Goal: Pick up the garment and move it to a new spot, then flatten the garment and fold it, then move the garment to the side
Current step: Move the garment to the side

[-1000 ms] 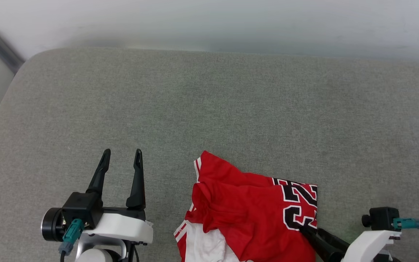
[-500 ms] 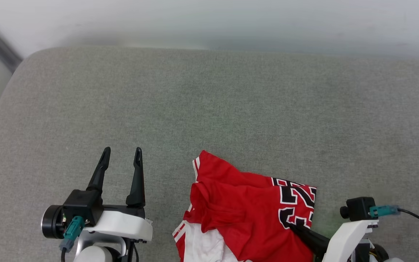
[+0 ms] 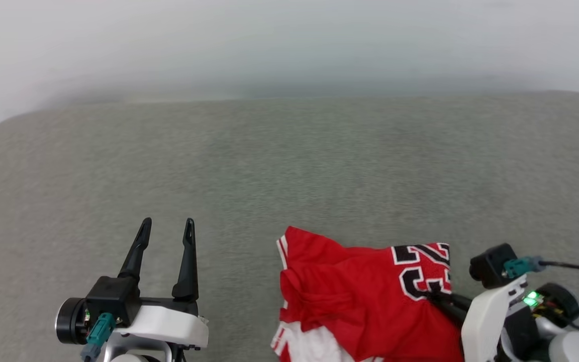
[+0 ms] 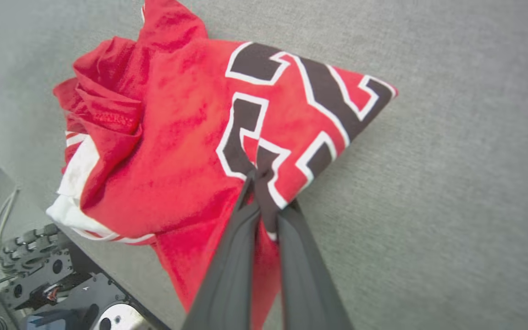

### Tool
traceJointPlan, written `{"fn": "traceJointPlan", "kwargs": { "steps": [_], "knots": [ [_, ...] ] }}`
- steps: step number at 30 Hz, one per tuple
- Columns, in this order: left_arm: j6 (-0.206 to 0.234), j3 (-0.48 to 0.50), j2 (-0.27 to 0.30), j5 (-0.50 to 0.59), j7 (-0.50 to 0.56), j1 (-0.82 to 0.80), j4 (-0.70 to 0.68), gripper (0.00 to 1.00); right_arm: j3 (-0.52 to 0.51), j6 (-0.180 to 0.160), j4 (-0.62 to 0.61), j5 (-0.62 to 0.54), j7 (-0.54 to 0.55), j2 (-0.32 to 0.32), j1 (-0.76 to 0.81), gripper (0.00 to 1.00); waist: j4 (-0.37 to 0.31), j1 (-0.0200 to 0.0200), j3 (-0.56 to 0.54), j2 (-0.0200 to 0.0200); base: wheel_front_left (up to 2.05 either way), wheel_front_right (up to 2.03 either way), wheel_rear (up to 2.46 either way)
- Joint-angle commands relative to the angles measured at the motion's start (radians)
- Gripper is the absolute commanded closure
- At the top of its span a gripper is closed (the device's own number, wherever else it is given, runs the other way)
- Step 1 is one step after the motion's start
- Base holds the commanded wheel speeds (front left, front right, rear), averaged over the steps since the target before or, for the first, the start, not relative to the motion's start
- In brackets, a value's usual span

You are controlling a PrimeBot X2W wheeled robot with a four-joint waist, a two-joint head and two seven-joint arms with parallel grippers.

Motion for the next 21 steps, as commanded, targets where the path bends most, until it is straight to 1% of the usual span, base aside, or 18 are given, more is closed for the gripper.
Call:
{"fn": "traceJointPlan", "kwargs": {
  "steps": [1,7,10,13,18,20,21],
  "knots": [
    [-0.005,0.001,-0.004,0.006,-0.004,0.006,-0.007,0.0,0.003,-0.001,-0.022,-0.014,0.013,-0.019,-0.023,1.0,-0.078,0.0,-0.006,0.0,0.0,0.0,0.0],
    [-0.012,0.004,-0.001,0.021,-0.004,-0.006,-0.034,0.0,0.041,-0.001,-0.085,-0.051,0.072,-0.081,-0.1,1.0,-0.252,0.0,0.033,0.0,0.0,0.0,0.0],
    [-0.016,0.006,0.008,0.027,-0.004,-0.023,-0.052,0.0,0.06,-0.001,-0.088,-0.055,0.08,-0.099,-0.149,1.0,-0.341,0.0,0.069,0.0,0.0,0.0,0.0],
    [-0.02,0.005,0.021,0.035,-0.003,-0.041,-0.071,0.0,0.07,0.0,-0.067,-0.056,0.064,-0.11,-0.206,1.0,-0.427,0.0,0.118,0.0,0.0,0.0,0.0],
    [-0.033,-0.01,0.052,0.058,0.028,-0.09,-0.117,0.0,0.059,-0.001,0.026,-0.061,-0.009,-0.109,-0.311,1.0,-0.524,0.0,0.214,0.0,0.0,0.0,0.0],
    [-0.043,-0.02,0.065,0.069,0.05,-0.111,-0.144,0.0,0.043,-0.001,0.083,-0.066,-0.049,-0.101,-0.353,1.0,-0.547,0.0,0.255,0.0,0.0,0.0,0.0],
    [-0.043,-0.02,0.065,0.069,0.05,-0.111,-0.144,0.0,0.043,-0.001,0.083,-0.066,-0.049,-0.101,-0.353,1.0,-0.547,0.0,0.255,0.0,0.0,0.0,0.0]
  ]
}}
